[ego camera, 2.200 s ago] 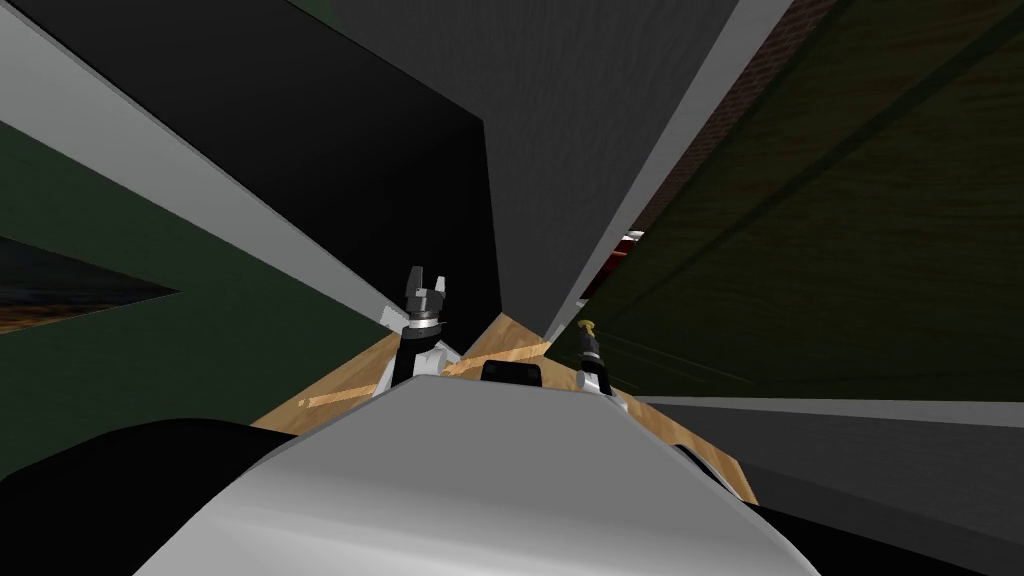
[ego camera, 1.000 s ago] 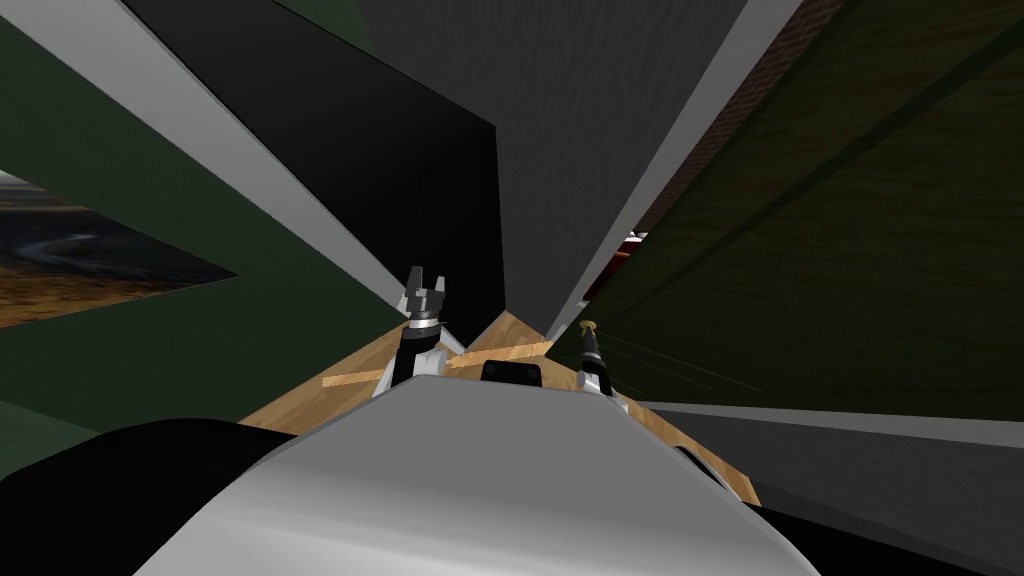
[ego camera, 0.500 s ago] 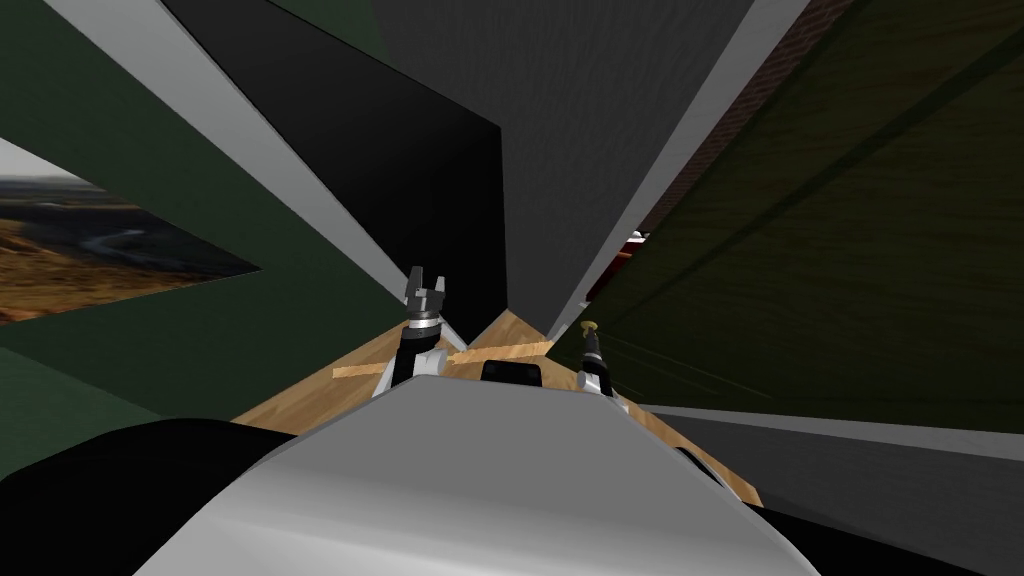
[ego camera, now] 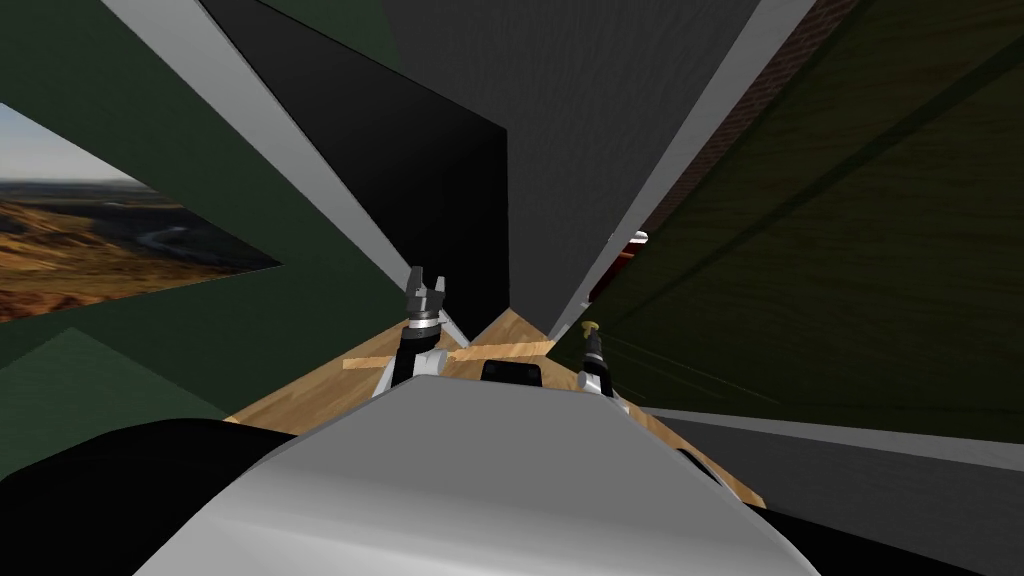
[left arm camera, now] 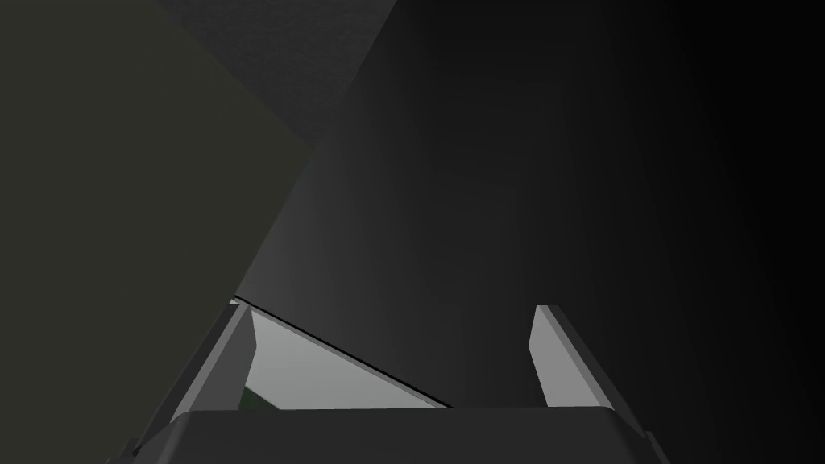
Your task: Pull the door open
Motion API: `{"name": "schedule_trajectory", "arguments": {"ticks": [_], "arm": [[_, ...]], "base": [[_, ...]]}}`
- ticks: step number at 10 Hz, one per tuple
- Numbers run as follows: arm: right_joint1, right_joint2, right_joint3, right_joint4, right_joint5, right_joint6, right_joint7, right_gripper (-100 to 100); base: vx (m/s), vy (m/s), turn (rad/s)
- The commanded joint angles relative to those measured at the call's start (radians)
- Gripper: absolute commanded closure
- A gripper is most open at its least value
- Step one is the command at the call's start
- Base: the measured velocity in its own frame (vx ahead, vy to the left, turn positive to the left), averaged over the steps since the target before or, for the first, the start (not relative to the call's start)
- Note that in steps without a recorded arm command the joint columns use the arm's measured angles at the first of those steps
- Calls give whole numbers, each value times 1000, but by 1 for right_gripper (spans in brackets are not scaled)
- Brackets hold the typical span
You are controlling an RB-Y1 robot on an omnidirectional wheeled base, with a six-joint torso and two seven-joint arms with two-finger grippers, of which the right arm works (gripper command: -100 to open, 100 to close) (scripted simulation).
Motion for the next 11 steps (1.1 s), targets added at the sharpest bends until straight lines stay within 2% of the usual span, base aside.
{"name": "schedule_trajectory", "arguments": {"ticks": [1, 2, 3, 4, 5, 6, 7, 8, 9, 10, 11], "arm": [[2, 3, -4, 0, -3, -1, -50, 100], [2, 3, -4, 0, -3, -1, -59, 100], [3, 4, -8, 0, -6, -2, -97, 100], [3, 4, -8, 0, -6, -2, -101, 100], [4, 5, -12, 0, -8, -3, -140, 100], [4, 5, -12, 0, -8, -3, -142, 100], [5, 6, -16, 0, -11, -3, -182, 100], [5, 6, -16, 0, -11, -3, -184, 100], [6, 7, -20, 0, -14, -4, -224, 100], [6, 7, -20, 0, -14, -4, -226, 100], [7, 9, -24, 0, -17, -4, -265, 100]], "base": [[-42, -8, 54], [-36, -9, 37], [-48, -6, 80], [-34, -6, 35], [-35, -9, 63], [-33, -9, 37], [-42, -7, 64], [-36, -6, 42], [-39, -8, 73], [-36, -6, 36], [-36, -5, 52]]}}
